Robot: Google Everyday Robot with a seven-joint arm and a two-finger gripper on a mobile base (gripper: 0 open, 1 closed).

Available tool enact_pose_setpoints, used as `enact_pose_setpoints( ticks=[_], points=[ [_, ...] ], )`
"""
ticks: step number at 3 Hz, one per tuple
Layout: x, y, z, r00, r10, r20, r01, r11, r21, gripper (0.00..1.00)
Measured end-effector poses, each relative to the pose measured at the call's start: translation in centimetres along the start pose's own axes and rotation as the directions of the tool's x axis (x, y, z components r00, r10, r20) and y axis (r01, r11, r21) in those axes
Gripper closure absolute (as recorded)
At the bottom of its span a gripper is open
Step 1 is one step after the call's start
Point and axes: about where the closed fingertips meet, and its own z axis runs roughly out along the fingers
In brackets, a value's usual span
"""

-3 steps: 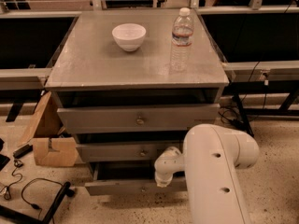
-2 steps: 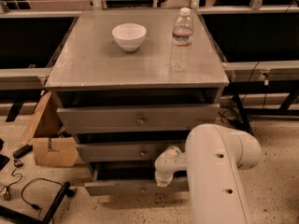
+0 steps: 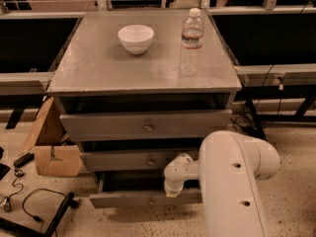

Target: Open bottom drawer

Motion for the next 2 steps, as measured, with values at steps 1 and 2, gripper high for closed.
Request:
enact_pose_setpoints(
  ticks=[1,2],
  points=[
    [0.0,0.0,0.0,1.0,0.0,0.0,0.0,1.0,0.0,0.59],
    [0.0,0.0,0.0,1.0,0.0,0.0,0.0,1.0,0.0,0.36]
  ],
)
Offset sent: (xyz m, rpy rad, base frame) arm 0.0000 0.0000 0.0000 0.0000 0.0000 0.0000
